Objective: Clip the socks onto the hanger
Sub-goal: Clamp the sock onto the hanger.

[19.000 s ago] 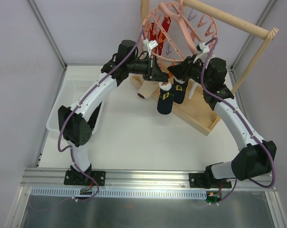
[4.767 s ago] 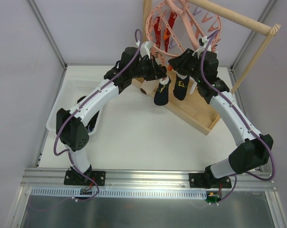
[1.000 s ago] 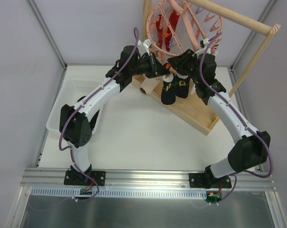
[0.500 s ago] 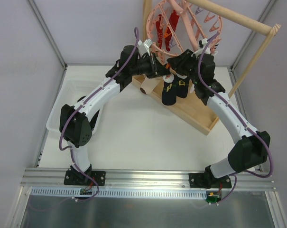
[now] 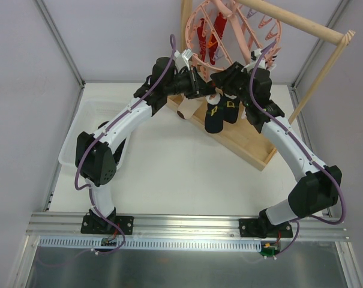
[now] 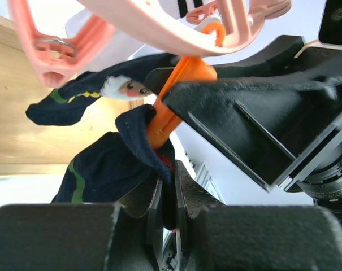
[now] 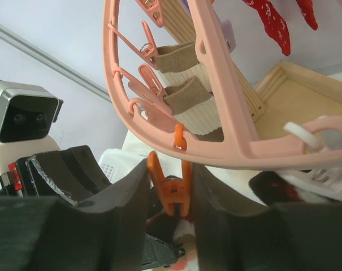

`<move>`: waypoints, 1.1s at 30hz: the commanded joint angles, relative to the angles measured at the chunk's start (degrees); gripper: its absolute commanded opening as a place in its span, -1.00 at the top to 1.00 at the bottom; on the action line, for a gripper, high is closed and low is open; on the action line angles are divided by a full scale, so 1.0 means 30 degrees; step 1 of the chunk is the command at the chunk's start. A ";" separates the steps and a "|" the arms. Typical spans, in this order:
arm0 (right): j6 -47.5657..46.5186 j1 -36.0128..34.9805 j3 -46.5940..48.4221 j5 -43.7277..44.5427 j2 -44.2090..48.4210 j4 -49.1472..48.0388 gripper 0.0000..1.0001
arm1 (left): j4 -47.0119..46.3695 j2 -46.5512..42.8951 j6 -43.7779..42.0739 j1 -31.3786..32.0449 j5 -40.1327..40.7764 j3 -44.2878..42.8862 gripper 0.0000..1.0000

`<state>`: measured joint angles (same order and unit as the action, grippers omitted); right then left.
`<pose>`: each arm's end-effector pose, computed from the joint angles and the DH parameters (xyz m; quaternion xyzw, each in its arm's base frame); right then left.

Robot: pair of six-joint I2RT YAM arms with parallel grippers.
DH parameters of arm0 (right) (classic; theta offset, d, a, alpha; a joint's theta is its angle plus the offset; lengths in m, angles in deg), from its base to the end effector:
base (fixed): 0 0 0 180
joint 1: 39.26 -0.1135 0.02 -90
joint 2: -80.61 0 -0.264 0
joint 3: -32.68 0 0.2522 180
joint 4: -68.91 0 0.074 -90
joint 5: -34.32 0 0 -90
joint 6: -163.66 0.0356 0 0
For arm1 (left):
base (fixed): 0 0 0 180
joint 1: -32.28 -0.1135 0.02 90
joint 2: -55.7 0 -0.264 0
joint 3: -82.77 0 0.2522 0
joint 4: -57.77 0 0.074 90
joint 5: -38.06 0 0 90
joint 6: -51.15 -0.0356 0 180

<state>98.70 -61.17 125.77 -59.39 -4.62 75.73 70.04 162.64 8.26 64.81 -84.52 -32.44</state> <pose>0.3307 0.1355 0.4131 -0.0040 0.7007 0.3049 0.6451 0.3693 -0.2583 0.3951 0.1007 0.7206 -0.5768 0.3714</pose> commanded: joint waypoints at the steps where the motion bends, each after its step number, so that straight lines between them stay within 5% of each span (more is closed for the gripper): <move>1: -0.0055 -0.0020 0.0568 0.0357 0.0227 -0.0089 0.17 | -0.0995 -0.0313 -0.0148 -0.0063 -0.0157 -0.0578 1.00; 5: -0.0055 -0.0020 0.0627 0.0151 0.0256 -0.0031 -0.27 | -0.0995 -0.0313 -0.0177 -0.0063 -0.0127 -0.0607 1.00; 17: -0.1255 -0.0020 0.1212 0.0268 0.0490 0.1578 -0.57 | -0.0995 -0.0605 -0.0381 -0.0122 -0.0039 -0.0169 1.00; 22: -0.2104 0.0009 0.1681 -0.0024 0.1105 0.3130 -0.62 | -0.0966 -0.1512 -0.0967 -0.0151 0.0107 0.0827 0.33; 26: -0.2544 0.0184 0.2764 -0.0989 0.1281 0.5210 -0.67 | -0.0411 -0.2624 -0.1961 -0.0356 0.0312 0.1676 -0.52; 33: -0.3859 0.0302 0.2941 -0.1287 0.3359 0.7671 -0.75 | 0.1081 -0.5929 -0.4041 -0.1263 0.1073 0.5653 -0.60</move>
<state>90.65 -60.56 131.41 -62.56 0.19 94.25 72.09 152.04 1.26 62.36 -82.97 -19.43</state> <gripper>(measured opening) 0.868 0.796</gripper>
